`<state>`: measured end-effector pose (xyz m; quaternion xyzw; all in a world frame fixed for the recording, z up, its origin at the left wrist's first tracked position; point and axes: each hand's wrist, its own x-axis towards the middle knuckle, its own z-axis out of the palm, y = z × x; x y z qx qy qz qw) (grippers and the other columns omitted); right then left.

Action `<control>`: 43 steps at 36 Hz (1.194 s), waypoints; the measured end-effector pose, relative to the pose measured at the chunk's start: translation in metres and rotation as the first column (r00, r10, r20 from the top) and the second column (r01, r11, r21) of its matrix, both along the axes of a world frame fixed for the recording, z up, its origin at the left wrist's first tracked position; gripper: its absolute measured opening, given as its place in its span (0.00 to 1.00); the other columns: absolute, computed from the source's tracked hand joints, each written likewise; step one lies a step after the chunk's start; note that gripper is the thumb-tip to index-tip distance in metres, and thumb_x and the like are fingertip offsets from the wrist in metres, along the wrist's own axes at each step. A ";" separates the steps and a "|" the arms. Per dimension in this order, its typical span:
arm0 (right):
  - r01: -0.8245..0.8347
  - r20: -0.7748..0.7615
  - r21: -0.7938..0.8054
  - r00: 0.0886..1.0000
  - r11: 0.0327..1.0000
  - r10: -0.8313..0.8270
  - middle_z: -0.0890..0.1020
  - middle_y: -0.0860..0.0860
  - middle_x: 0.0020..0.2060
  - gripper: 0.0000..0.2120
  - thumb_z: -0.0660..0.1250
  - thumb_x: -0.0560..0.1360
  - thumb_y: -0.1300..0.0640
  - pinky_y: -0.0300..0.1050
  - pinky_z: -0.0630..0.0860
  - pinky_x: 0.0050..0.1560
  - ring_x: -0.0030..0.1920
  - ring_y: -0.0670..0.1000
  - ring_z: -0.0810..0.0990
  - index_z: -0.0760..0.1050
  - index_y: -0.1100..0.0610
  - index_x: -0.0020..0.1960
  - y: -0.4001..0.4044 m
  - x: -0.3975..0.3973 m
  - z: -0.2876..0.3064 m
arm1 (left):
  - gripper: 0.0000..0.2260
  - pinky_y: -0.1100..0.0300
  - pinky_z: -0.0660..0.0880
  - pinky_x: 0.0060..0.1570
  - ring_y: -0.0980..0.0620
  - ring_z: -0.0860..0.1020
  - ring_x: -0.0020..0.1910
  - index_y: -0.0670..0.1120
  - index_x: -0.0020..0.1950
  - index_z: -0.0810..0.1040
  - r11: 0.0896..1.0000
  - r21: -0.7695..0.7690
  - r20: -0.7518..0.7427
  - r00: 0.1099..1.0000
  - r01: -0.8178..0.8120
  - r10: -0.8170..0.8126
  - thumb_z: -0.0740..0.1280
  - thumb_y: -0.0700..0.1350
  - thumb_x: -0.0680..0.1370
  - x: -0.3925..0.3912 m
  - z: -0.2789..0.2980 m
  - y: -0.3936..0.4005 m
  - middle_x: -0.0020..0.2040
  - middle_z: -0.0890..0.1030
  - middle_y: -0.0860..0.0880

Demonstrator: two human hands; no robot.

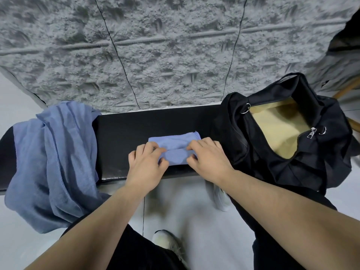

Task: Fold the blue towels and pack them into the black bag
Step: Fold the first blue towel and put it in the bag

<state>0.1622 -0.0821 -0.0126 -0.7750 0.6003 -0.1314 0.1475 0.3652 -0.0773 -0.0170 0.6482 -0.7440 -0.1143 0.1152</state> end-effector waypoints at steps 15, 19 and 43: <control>-0.073 -0.028 -0.299 0.997 0.951 0.068 0.79 0.44 0.43 0.14 0.59 0.72 0.58 0.50 0.72 0.47 0.45 0.53 0.75 0.82 0.49 0.47 -0.005 -0.002 -0.006 | 0.07 0.57 0.66 0.50 0.47 0.76 0.45 0.48 0.46 0.83 0.974 -0.220 -0.076 0.994 0.054 -0.072 0.68 0.39 0.71 0.006 -0.003 -0.005 0.44 0.80 0.55; -0.170 -0.129 -0.260 0.982 0.950 0.140 0.79 0.46 0.46 0.15 0.67 0.66 0.55 0.50 0.73 0.50 0.48 0.54 0.76 0.80 0.53 0.52 -0.002 -0.006 -0.010 | 0.11 0.55 0.70 0.49 0.47 0.77 0.47 0.46 0.50 0.83 0.976 -0.194 -0.018 0.994 0.102 -0.107 0.70 0.41 0.67 0.009 -0.004 -0.004 0.44 0.80 0.55; -0.091 -0.093 0.013 0.991 0.996 0.092 0.78 0.46 0.49 0.23 0.51 0.71 0.49 0.47 0.66 0.58 0.53 0.51 0.71 0.76 0.53 0.59 0.009 0.002 0.000 | 0.20 0.58 0.68 0.55 0.50 0.71 0.56 0.48 0.66 0.78 0.993 0.103 -0.083 0.996 0.050 -0.041 0.61 0.50 0.76 0.005 0.010 0.003 0.60 0.75 0.54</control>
